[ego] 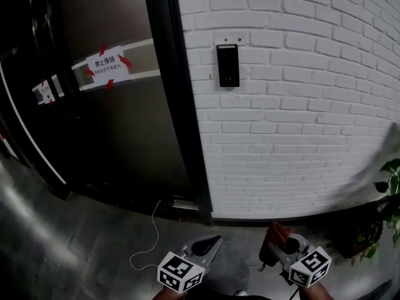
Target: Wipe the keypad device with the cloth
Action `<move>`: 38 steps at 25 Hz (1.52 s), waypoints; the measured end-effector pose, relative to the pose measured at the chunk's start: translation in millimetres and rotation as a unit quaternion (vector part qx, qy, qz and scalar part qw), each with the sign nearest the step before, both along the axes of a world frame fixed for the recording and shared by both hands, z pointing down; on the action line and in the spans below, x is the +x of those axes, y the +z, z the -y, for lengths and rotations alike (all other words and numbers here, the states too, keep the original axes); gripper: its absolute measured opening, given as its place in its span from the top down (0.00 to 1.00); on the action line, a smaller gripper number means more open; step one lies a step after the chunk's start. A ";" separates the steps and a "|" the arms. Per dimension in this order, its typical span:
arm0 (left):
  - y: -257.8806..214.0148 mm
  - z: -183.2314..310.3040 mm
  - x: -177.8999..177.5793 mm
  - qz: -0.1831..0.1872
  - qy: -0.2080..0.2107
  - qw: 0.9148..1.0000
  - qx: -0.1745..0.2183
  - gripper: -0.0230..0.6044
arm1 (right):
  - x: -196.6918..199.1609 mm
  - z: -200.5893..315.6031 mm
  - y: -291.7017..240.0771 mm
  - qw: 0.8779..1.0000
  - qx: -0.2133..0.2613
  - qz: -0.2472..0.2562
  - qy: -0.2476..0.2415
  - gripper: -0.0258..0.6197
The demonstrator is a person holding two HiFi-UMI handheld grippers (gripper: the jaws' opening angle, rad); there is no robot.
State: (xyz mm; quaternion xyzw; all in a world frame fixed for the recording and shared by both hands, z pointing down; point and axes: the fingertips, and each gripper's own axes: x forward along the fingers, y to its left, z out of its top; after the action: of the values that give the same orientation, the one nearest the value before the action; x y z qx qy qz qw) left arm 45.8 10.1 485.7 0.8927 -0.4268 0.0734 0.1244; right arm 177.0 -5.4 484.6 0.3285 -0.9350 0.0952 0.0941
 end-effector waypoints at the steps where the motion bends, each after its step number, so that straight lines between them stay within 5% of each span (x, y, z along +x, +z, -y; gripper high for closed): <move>1: -3.0 -3.0 1.4 -0.001 0.000 1.000 0.001 0.94 | 2.5 -2.5 -1.0 1.000 0.001 0.002 0.000 0.87; 11: -5.8 -10.7 -24.2 -0.007 0.014 1.000 0.008 0.94 | -30.5 -14.5 -6.7 1.000 0.020 0.005 0.001 0.87; 24: 2.4 -2.3 -74.5 -0.007 0.095 0.995 -0.006 0.94 | -80.8 -18.5 -4.9 0.996 0.010 -0.012 0.084 0.87; 38: 0.2 2.7 -84.8 -0.022 0.067 0.997 0.003 0.94 | -78.2 -13.8 -12.1 0.996 0.018 -0.016 0.080 0.88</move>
State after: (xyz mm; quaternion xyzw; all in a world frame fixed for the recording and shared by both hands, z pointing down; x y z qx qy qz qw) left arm -39.0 7.4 486.0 0.9213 -0.3631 0.0605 0.1255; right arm 98.8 8.4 472.5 0.4056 -0.9055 0.0803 0.0950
